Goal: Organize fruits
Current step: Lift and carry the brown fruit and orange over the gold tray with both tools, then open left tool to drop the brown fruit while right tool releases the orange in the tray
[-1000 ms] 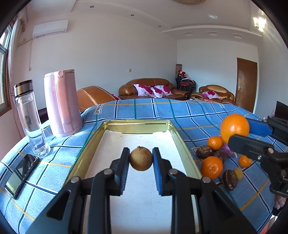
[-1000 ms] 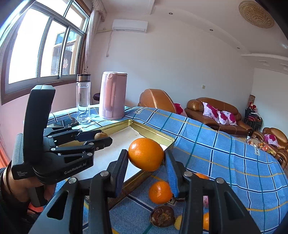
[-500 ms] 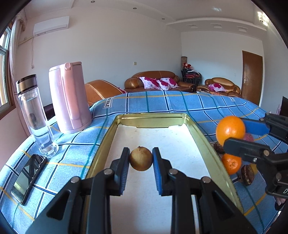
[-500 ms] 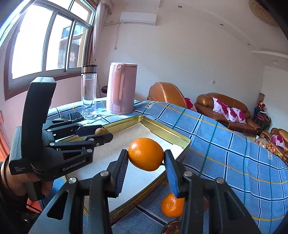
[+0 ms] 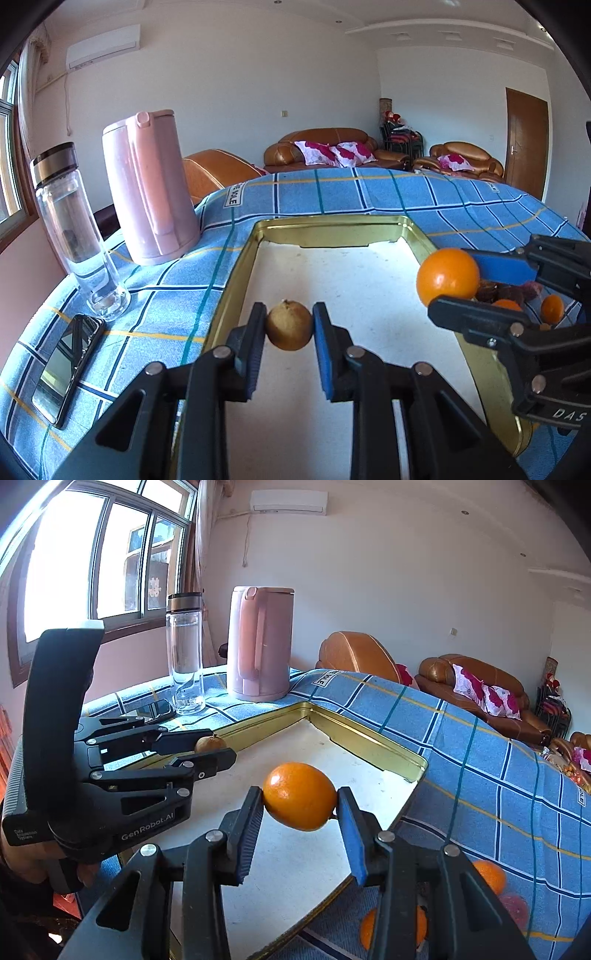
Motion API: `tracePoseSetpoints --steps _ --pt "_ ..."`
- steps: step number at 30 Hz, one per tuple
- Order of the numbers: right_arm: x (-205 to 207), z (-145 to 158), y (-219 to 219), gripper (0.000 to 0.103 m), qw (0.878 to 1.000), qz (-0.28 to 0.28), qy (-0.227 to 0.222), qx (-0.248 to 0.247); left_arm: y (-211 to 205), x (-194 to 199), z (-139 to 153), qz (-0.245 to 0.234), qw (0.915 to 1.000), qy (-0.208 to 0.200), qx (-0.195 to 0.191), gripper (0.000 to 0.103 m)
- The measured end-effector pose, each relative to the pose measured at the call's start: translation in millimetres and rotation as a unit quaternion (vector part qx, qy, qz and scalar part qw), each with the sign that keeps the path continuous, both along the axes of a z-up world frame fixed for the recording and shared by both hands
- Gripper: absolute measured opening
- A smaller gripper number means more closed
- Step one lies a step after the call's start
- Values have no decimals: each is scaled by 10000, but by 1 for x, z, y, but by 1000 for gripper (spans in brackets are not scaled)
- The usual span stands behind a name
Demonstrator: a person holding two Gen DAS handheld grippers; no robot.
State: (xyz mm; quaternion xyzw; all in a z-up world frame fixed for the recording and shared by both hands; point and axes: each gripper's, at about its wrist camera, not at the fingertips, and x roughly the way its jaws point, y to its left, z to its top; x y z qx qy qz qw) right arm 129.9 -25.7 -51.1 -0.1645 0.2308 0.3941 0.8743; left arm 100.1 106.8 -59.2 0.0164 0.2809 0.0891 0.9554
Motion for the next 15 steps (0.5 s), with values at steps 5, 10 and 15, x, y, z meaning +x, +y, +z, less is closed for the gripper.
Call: tracePoseSetpoints --steps 5,10,15 --pt "6 -8 10 43 9998 28 174 -37 7 5 -3 44 9999 126 -15 27" --pt "12 -17 19 43 9995 -36 302 -118 11 8 -4 70 9997 228 7 27" --pt "14 -21 28 43 9992 -39 361 -164 16 13 -8 75 9993 356 -15 27"
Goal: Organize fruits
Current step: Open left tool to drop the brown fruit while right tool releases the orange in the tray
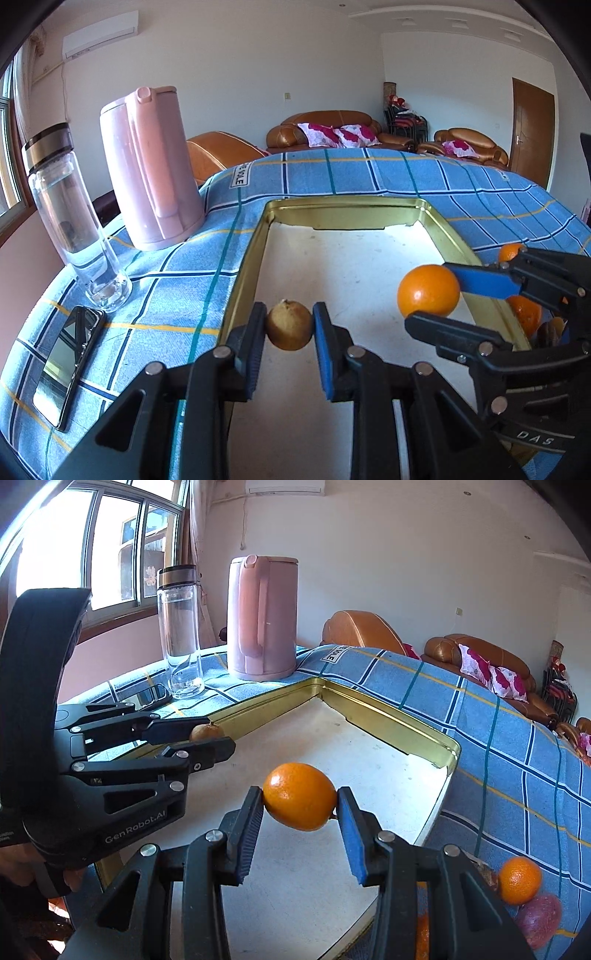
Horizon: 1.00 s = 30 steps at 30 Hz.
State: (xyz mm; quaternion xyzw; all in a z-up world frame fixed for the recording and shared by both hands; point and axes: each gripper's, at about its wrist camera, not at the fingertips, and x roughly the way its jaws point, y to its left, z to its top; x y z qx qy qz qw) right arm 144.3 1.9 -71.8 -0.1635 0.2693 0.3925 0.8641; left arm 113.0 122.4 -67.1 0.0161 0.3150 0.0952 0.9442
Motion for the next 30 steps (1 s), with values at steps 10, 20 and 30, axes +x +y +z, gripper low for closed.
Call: tracePoseSetpoints --steps 10,20,30 --pt "9 -4 7 52 9994 68 335 59 12 -10 7 337 9988 -315 157 75" --pt "-7 4 7 61 9997 -118 -53 215 24 -21 12 583 9968 -539 80 94" --pt "-35 23 -31 68 9965 -454 -533 457 4 -42 28 473 9927 -1093 -184 100"
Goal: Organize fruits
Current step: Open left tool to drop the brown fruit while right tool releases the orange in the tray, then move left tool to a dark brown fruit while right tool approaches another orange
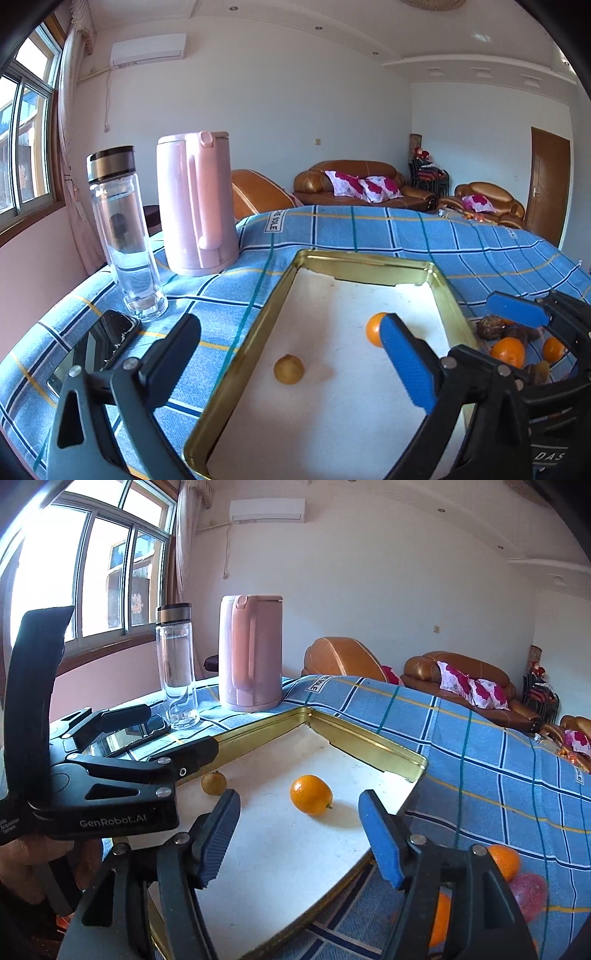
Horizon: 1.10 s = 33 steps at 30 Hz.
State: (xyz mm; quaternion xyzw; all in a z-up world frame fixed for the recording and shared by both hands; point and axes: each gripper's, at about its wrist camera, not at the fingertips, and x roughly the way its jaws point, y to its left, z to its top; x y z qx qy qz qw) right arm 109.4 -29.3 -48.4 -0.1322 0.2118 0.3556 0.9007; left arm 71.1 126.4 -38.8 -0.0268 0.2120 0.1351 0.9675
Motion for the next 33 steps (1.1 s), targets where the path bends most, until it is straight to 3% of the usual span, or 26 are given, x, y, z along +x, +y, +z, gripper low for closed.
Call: tracePoseSetpoints --steps 4,9,13,18,26,29,31,33 --pt "-14 7 -28 68 9994 -233 -273 -8 -27 -6 7 -268 9995 -190 45 100" --pt "-23 10 -92 68 9948 -925 -392 192 -68 -10 9 -712 9970 -247 152 100" --pt "-18 5 -147 68 9859 -1612 -265 372 -102 -6 5 -1093 9936 -134 250 99" --pt "-7 -7 -182 68 9772 -2078 1 444 -140 0 0 -1472 9879 22 481 98" --pt "1 -20 -192 68 9759 -2130 230 403 -180 6 -15 -2017 9776 420 429 78" --pt "5 -22 -195 68 9759 -2112 349 420 -189 8 -22 -2166 9736 576 433 67" --pt "7 -24 -194 68 9767 -2071 421 378 -190 10 -26 -2286 9703 731 309 54" --pt "8 -24 -193 68 9769 -2054 445 374 -190 14 -30 -2365 9673 893 211 51"
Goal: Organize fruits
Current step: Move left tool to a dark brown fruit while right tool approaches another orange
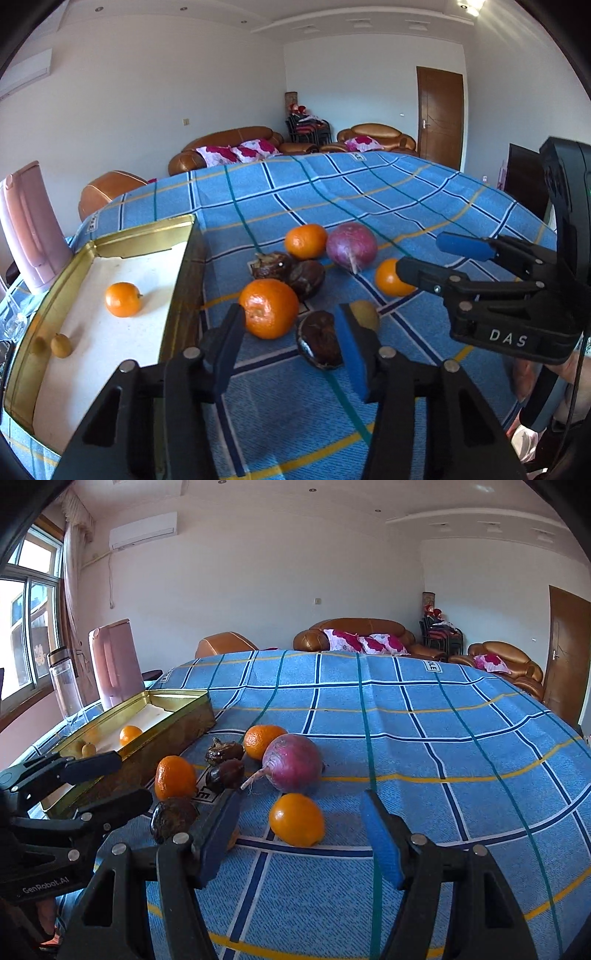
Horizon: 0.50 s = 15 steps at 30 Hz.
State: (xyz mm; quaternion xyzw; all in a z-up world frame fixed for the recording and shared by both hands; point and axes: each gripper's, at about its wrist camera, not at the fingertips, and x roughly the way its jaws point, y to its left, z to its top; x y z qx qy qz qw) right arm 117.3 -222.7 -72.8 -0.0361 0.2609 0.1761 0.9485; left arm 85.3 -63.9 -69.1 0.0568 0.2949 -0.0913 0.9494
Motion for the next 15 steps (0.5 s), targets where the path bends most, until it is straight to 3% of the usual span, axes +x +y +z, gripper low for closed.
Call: tracePoseSetpoints --steps 8,11,15 --pt "10 -5 0 58 9993 136 343 62 -5 16 -13 -239 9982 542 -132 51" --pt "14 -8 2 51 9987 197 476 7 -10 18 -13 -308 9979 564 -43 48" --pt "21 -11 5 49 9974 219 691 -48 -17 21 -15 -433 9969 655 80 48"
